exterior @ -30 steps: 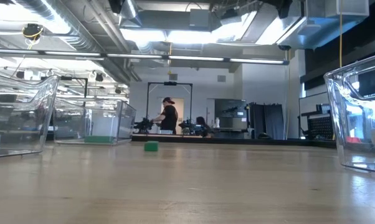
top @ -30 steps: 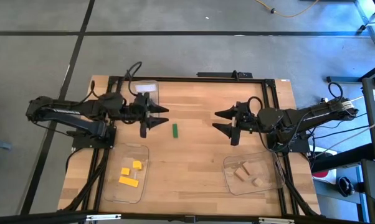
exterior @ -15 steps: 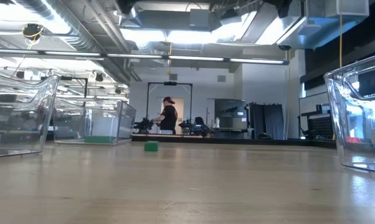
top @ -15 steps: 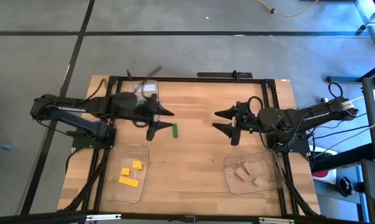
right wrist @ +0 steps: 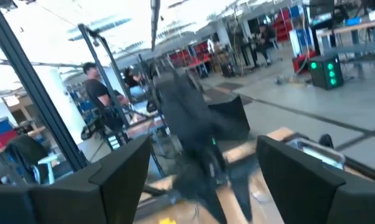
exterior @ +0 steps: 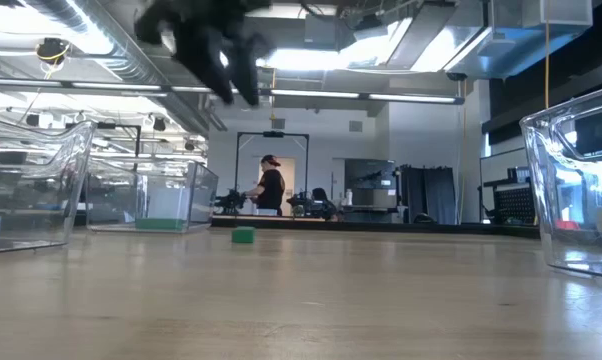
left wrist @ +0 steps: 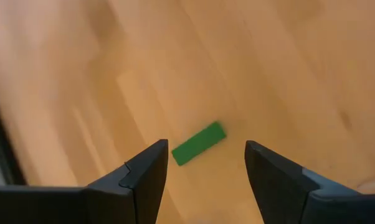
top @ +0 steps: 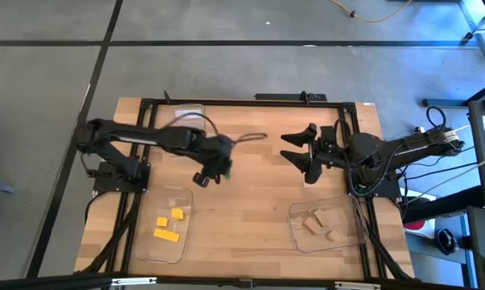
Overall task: Sort & place blocks by color
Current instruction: Put the green block into the top left transparent bin
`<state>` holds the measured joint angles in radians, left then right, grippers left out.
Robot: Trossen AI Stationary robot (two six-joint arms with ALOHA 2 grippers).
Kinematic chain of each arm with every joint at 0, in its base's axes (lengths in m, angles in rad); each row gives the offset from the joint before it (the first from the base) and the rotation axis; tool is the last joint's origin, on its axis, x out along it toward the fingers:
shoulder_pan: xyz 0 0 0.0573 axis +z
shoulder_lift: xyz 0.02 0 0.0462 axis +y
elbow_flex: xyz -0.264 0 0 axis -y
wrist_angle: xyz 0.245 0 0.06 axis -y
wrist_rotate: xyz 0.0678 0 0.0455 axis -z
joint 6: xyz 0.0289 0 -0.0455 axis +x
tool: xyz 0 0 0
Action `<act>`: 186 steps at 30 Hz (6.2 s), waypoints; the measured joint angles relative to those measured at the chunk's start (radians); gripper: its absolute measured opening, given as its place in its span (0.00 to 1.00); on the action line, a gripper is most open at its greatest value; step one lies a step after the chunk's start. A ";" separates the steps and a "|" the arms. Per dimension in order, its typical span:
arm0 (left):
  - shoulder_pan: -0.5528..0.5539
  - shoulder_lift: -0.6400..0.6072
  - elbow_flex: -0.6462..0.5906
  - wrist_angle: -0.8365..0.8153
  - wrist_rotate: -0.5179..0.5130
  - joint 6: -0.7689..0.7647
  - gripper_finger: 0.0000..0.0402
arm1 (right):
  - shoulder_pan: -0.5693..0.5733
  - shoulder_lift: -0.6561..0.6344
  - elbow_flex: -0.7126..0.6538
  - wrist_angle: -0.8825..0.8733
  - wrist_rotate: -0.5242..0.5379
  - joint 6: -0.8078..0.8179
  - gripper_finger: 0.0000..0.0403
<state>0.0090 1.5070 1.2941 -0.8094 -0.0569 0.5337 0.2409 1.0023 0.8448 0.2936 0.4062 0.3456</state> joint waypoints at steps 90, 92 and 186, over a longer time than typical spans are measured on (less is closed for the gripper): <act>0.305 0.419 -0.001 0.088 -0.051 -1.054 0.53 | 0.000 0.001 0.000 0.045 -0.007 0.039 0.73; 0.300 0.419 -0.001 0.087 -0.054 -1.051 0.53 | 0.000 0.001 0.000 0.045 -0.007 0.039 0.73; 0.239 0.252 0.251 0.241 0.075 -0.738 0.20 | 0.000 0.001 0.000 -0.002 -0.015 -0.013 0.73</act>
<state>0.2483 1.7590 1.5455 -0.5689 0.0186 -0.2045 0.2410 1.0031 0.8448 0.2914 0.3908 0.3321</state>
